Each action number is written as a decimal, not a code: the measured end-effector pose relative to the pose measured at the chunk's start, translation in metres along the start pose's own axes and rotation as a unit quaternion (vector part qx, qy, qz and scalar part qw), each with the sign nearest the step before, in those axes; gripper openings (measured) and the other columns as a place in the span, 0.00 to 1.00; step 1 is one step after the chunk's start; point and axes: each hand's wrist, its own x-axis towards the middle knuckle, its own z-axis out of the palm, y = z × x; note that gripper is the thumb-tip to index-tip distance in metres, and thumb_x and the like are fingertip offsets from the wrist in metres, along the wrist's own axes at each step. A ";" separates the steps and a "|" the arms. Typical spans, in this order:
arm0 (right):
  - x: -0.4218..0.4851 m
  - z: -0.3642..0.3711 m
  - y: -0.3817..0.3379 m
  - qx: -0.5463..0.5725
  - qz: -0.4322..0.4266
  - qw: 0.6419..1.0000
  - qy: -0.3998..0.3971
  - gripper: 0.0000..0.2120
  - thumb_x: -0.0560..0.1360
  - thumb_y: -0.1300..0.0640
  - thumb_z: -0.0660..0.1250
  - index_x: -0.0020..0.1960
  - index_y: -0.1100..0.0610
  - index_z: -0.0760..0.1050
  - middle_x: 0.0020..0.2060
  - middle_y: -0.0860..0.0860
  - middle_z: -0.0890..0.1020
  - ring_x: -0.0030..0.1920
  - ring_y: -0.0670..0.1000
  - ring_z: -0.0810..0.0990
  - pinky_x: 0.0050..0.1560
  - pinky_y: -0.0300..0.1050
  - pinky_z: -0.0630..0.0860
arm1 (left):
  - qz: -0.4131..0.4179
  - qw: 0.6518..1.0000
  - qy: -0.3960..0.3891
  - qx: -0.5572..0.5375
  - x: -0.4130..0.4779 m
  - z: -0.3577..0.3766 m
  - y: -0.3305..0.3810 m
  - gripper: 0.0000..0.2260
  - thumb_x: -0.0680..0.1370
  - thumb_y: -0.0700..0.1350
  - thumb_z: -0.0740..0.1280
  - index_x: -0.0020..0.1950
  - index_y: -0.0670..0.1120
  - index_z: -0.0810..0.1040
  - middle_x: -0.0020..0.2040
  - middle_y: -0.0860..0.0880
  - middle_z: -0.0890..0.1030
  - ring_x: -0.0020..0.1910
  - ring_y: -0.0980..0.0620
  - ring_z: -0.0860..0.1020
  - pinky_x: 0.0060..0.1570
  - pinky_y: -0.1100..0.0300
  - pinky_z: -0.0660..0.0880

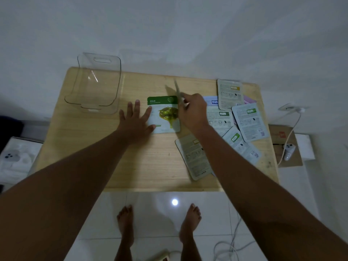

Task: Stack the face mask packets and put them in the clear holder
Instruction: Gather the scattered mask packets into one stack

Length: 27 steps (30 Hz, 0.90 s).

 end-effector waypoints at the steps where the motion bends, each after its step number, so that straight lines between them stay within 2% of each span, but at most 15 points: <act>1: -0.006 0.008 -0.007 -0.009 -0.007 1.000 -0.021 0.15 0.79 0.59 0.65 0.64 0.59 0.78 0.52 0.57 0.76 0.45 0.49 0.78 0.42 0.22 0.73 | 0.001 1.000 0.002 -0.001 0.000 0.001 -0.001 0.35 0.78 0.66 0.51 0.80 0.55 0.42 0.80 0.40 0.38 0.78 0.35 0.38 0.73 0.32 0.44; 3: -0.015 0.025 -0.018 -0.035 -0.021 0.998 -0.053 0.13 0.77 0.60 0.65 0.60 0.60 0.79 0.54 0.60 0.75 0.51 0.56 0.78 0.54 0.40 0.79 | 0.004 1.000 0.004 -0.005 0.001 0.002 -0.003 0.35 0.78 0.67 0.51 0.79 0.56 0.42 0.80 0.40 0.38 0.78 0.35 0.38 0.73 0.32 0.44; 4: -0.018 0.033 -0.021 -0.051 -0.026 0.996 -0.063 0.13 0.76 0.59 0.66 0.59 0.61 0.78 0.54 0.61 0.76 0.54 0.58 0.77 0.57 0.46 0.77 | 0.006 1.000 0.003 -0.005 0.002 0.002 -0.004 0.35 0.77 0.67 0.50 0.79 0.56 0.42 0.80 0.40 0.38 0.78 0.35 0.37 0.73 0.32 0.43; 5: -0.021 0.041 -0.024 -0.062 -0.033 0.995 -0.066 0.13 0.76 0.57 0.67 0.57 0.62 0.78 0.55 0.62 0.76 0.56 0.59 0.76 0.58 0.49 0.74 | 0.008 1.000 0.000 -0.003 0.002 0.002 -0.004 0.35 0.77 0.67 0.50 0.80 0.56 0.42 0.80 0.40 0.38 0.78 0.35 0.37 0.73 0.32 0.43; 9: -0.028 0.060 -0.031 -0.043 -0.018 0.994 -0.102 0.19 0.77 0.53 0.66 0.63 0.64 0.74 0.59 0.63 0.76 0.61 0.60 0.73 0.62 0.50 0.69 | 0.009 1.000 0.008 0.009 0.000 0.001 -0.003 0.35 0.78 0.65 0.53 0.80 0.55 0.44 0.80 0.39 0.39 0.78 0.34 0.39 0.73 0.32 0.45; 14: -0.030 0.036 -0.017 -0.018 -0.010 0.996 -0.085 0.20 0.77 0.54 0.65 0.67 0.61 0.73 0.60 0.60 0.76 0.61 0.58 0.74 0.62 0.51 0.71 | 0.004 1.000 0.003 0.004 0.002 0.002 -0.003 0.35 0.77 0.67 0.52 0.80 0.55 0.44 0.80 0.39 0.40 0.78 0.33 0.40 0.72 0.32 0.46; 16: -0.026 0.014 0.002 -0.047 0.027 0.996 -0.066 0.19 0.78 0.53 0.64 0.67 0.58 0.72 0.60 0.58 0.75 0.60 0.57 0.75 0.59 0.52 0.75 | -0.001 1.000 0.000 -0.001 0.003 0.001 -0.001 0.35 0.78 0.67 0.53 0.80 0.55 0.45 0.80 0.38 0.40 0.78 0.33 0.40 0.72 0.32 0.46; 19: -0.020 -0.021 0.039 -0.128 0.098 0.986 -0.034 0.19 0.79 0.50 0.61 0.67 0.56 0.71 0.61 0.59 0.74 0.61 0.58 0.75 0.59 0.55 0.76 | -0.005 1.000 -0.002 0.000 0.002 -0.001 0.003 0.34 0.78 0.65 0.54 0.80 0.53 0.46 0.80 0.37 0.40 0.78 0.33 0.40 0.72 0.32 0.46; 21: -0.020 -0.040 0.060 -0.164 0.160 0.973 -0.020 0.19 0.79 0.52 0.61 0.68 0.56 0.71 0.64 0.59 0.73 0.64 0.60 0.74 0.62 0.58 0.75 | -0.007 1.000 0.001 0.000 0.000 -0.001 0.006 0.34 0.79 0.64 0.54 0.80 0.53 0.46 0.79 0.36 0.40 0.78 0.34 0.40 0.72 0.32 0.46; 24: -0.024 -0.056 0.082 -0.189 0.240 0.952 -0.038 0.23 0.77 0.59 0.64 0.71 0.54 0.67 0.69 0.58 0.68 0.68 0.62 0.69 0.66 0.62 0.69 | -0.008 1.000 -0.003 -0.011 -0.001 0.000 0.007 0.34 0.79 0.65 0.54 0.80 0.54 0.46 0.79 0.36 0.40 0.78 0.34 0.39 0.72 0.32 0.45; 27: -0.026 -0.058 0.090 -0.182 0.257 0.948 -0.038 0.22 0.77 0.56 0.64 0.70 0.55 0.67 0.66 0.60 0.70 0.67 0.63 0.70 0.64 0.62 0.71 | -0.009 1.000 -0.008 -0.014 -0.001 0.000 0.007 0.35 0.78 0.65 0.54 0.80 0.54 0.45 0.79 0.37 0.39 0.78 0.34 0.39 0.72 0.33 0.45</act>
